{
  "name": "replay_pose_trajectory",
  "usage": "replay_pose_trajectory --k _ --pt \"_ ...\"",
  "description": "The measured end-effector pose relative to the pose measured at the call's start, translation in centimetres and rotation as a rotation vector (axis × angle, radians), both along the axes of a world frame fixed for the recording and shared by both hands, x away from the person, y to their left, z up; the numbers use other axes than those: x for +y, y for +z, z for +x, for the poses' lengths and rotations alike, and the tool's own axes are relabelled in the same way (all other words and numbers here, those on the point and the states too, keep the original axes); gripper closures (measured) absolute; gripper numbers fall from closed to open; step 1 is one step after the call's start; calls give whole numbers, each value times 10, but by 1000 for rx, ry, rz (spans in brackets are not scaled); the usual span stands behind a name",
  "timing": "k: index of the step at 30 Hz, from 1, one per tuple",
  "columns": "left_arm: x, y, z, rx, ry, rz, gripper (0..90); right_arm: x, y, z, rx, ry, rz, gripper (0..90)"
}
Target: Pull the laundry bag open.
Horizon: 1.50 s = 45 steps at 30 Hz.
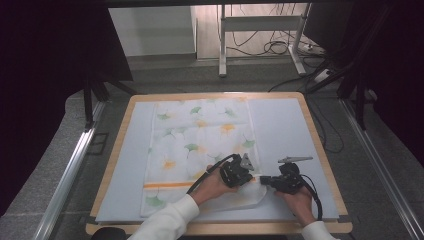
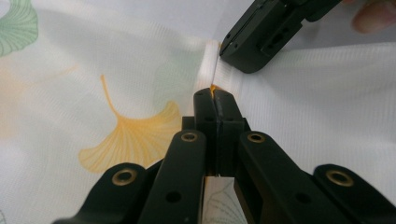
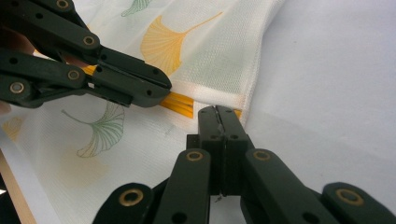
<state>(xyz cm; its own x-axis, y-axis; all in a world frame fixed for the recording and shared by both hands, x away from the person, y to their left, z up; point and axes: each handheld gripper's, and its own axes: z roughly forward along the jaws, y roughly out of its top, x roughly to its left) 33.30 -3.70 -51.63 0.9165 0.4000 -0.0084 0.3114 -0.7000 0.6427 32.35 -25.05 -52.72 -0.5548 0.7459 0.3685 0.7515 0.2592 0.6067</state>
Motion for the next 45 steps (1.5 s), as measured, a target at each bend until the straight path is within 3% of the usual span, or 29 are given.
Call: replay_pose_trajectory --k 6,11,45 --pt "10 1 -2 -8 8 20 900 0 0 0 -4 0 -2 899" --pt "22 -1 -2 4 25 2 900 0 0 0 -7 1 -3 899" --pt "48 -2 -5 25 55 -10 900 1 0 -2 -21 3 -9 899"
